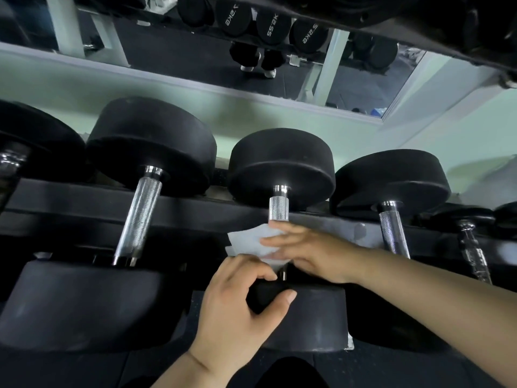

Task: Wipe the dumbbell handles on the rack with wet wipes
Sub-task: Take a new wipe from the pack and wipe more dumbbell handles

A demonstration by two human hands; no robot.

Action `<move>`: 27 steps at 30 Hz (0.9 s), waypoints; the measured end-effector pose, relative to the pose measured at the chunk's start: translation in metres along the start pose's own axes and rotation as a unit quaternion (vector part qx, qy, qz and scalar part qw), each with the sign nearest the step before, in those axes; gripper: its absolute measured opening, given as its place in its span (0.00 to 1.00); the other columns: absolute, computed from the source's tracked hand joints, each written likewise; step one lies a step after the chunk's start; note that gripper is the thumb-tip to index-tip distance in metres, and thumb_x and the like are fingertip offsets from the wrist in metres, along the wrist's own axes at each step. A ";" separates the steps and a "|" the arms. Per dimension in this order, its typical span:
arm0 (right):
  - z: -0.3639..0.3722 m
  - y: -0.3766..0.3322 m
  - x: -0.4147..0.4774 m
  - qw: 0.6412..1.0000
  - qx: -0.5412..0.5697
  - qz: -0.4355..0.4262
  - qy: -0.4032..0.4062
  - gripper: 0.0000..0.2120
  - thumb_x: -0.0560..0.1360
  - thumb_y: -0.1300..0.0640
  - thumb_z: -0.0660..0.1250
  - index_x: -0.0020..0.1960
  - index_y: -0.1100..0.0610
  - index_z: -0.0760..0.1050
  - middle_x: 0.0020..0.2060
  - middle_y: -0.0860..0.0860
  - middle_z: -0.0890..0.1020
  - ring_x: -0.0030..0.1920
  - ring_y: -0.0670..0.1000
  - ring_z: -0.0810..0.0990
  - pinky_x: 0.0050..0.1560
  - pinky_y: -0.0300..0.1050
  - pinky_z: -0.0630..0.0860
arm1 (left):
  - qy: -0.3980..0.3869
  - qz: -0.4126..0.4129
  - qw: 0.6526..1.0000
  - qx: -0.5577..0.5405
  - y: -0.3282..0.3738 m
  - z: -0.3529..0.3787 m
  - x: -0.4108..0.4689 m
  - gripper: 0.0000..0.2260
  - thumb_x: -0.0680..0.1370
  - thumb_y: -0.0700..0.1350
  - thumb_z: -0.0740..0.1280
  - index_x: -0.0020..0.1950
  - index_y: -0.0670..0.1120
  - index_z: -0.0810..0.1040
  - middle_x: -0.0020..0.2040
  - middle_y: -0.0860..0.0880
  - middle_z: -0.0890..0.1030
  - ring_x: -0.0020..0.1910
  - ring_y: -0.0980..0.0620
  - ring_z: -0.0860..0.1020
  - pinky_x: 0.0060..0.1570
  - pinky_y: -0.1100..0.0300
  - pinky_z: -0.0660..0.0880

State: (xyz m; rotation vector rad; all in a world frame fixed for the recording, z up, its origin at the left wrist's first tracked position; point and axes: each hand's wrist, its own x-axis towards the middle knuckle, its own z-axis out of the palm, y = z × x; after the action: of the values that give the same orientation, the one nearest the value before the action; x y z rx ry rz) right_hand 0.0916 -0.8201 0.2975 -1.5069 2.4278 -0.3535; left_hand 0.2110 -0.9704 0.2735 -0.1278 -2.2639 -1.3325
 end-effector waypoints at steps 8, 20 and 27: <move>0.004 0.008 0.007 0.995 0.023 0.045 0.089 0.15 0.70 0.68 0.58 0.50 0.63 0.81 0.55 0.58 0.80 0.66 0.57 0.61 0.66 0.47 0.62 | -0.003 -0.003 1.000 -0.005 -0.001 0.000 -0.001 0.08 0.67 0.56 0.65 0.41 0.56 0.70 0.42 0.61 0.74 0.44 0.65 0.72 0.49 0.77 0.66; -0.029 0.001 -0.019 0.589 0.670 0.391 0.227 0.13 0.80 0.62 0.52 0.59 0.66 0.71 0.41 0.56 0.78 0.40 0.52 0.77 0.33 0.38 0.78 | -0.006 -0.006 1.000 -0.006 0.001 0.000 0.000 0.06 0.69 0.55 0.64 0.43 0.57 0.72 0.46 0.70 0.73 0.46 0.66 0.72 0.50 0.78 0.66; -0.012 -0.009 0.010 0.642 0.644 0.374 0.183 0.10 0.80 0.62 0.52 0.44 0.58 0.70 0.40 0.54 0.78 0.38 0.48 0.78 0.38 0.38 0.78 | 0.007 0.002 1.000 -0.006 -0.001 0.001 0.000 0.06 0.68 0.54 0.65 0.43 0.56 0.72 0.45 0.71 0.73 0.46 0.67 0.72 0.50 0.78 0.65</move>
State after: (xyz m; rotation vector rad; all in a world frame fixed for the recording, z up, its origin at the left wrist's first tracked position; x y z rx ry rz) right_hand 0.0906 -0.8326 0.3114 0.2268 1.7845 -1.7503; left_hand 0.2106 -0.9701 0.2717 -0.1271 -2.2426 -1.3402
